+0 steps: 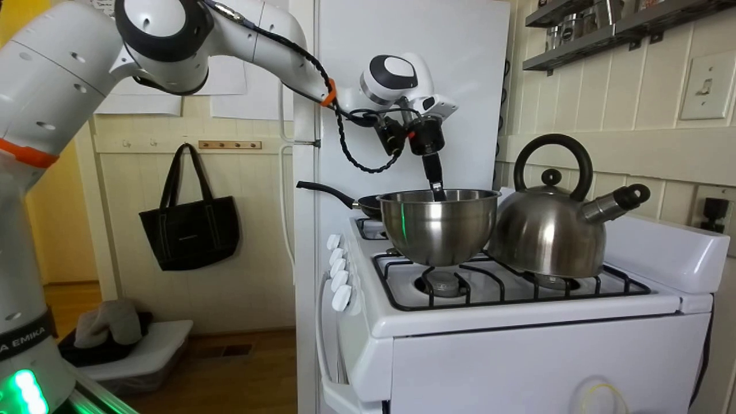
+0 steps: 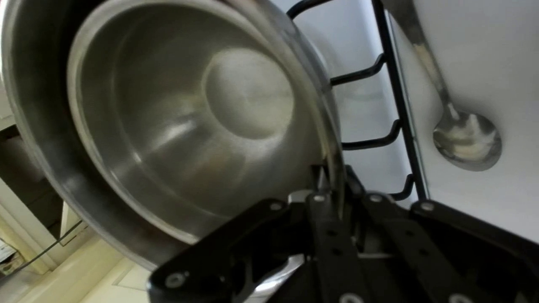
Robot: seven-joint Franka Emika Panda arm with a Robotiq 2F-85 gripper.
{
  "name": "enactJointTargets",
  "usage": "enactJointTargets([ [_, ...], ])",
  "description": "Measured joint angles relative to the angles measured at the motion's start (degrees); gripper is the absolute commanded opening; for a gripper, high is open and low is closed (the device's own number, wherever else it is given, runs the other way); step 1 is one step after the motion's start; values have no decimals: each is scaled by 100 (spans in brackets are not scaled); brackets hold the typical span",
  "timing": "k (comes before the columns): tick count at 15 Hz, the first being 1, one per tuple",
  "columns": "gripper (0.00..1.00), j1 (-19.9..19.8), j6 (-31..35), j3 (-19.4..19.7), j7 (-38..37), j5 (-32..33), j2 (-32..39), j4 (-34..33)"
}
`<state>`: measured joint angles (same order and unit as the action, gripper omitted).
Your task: Move the silver bowl and the pan away
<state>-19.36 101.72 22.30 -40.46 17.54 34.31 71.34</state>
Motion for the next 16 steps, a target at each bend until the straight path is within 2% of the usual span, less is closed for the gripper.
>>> enactJointTargets([
  [5,81,-46,-300,5,104,-4,2,-246],
  [8,100,-47,-523,6,125,-3,1,-330],
  [14,100,63,-1693,10,289,98,-113,-536],
  [16,100,149,-1829,6,387,235,-223,-531],
])
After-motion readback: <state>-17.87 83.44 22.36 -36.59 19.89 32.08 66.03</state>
